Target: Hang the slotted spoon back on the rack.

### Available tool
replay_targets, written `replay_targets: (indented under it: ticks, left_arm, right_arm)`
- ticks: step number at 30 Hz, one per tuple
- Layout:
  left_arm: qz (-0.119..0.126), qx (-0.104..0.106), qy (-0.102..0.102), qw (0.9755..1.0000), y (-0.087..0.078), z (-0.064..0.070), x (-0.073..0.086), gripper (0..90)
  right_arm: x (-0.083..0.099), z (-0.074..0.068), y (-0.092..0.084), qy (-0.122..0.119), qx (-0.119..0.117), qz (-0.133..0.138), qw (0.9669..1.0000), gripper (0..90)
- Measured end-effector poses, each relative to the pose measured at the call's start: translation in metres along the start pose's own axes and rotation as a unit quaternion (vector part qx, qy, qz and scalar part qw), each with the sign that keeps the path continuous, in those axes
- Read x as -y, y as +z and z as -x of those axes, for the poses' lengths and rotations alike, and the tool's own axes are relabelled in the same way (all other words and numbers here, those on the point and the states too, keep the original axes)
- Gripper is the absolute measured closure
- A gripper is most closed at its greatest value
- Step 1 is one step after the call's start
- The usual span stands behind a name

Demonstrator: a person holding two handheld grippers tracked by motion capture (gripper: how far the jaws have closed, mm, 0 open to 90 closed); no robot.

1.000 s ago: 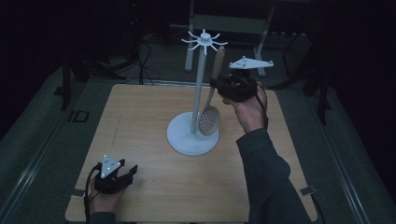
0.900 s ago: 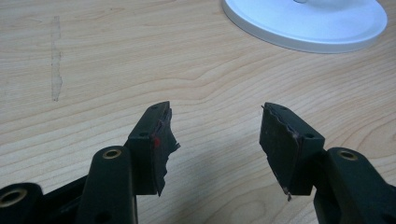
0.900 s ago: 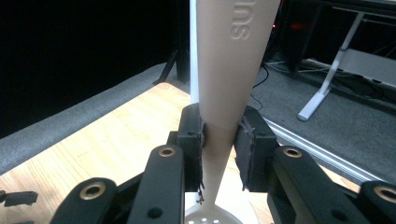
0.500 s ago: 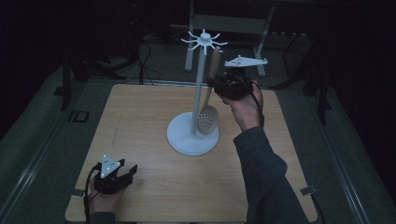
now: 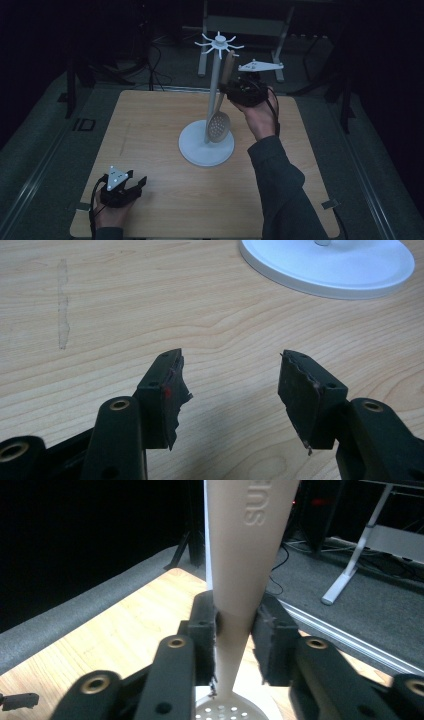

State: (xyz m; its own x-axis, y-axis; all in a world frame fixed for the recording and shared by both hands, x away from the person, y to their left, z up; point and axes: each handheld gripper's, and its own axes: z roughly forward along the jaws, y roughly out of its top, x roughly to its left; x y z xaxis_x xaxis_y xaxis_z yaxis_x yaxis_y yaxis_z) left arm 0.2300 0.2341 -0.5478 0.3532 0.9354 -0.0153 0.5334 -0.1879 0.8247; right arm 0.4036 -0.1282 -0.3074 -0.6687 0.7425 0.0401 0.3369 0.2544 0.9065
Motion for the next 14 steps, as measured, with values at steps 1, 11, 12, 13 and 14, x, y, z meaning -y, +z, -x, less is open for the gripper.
replay_targets:
  ticks: [1,11,12,13,14]
  left_arm:
    - [0.000,0.000,0.000,1.0000,0.0001,0.0001,0.0000,44.0]
    - [-0.003,0.001,0.001,1.0000,0.0007,0.0009,0.0000,43.9]
    - [-0.004,0.001,0.001,1.0000,0.0008,0.0008,0.0001,43.8]
    - [-0.005,0.001,0.000,1.0000,0.0013,0.0006,0.0001,43.7]
    - [-0.007,0.000,0.000,1.0000,0.0019,0.0004,0.0002,43.4]
  right_arm:
    - [0.0007,0.0004,-0.0011,0.002,0.001,0.002,1.0000,64.6]
    - [0.0034,-0.0028,-0.0096,-0.031,0.022,0.001,0.9993,27.0]
    - [0.0039,-0.0029,-0.0101,-0.030,0.023,-0.001,0.9993,24.1]
    - [0.0047,-0.0029,-0.0103,-0.030,0.023,-0.003,0.9993,21.4]
    - [0.0067,-0.0028,-0.0110,-0.033,0.024,-0.006,0.9992,20.0]
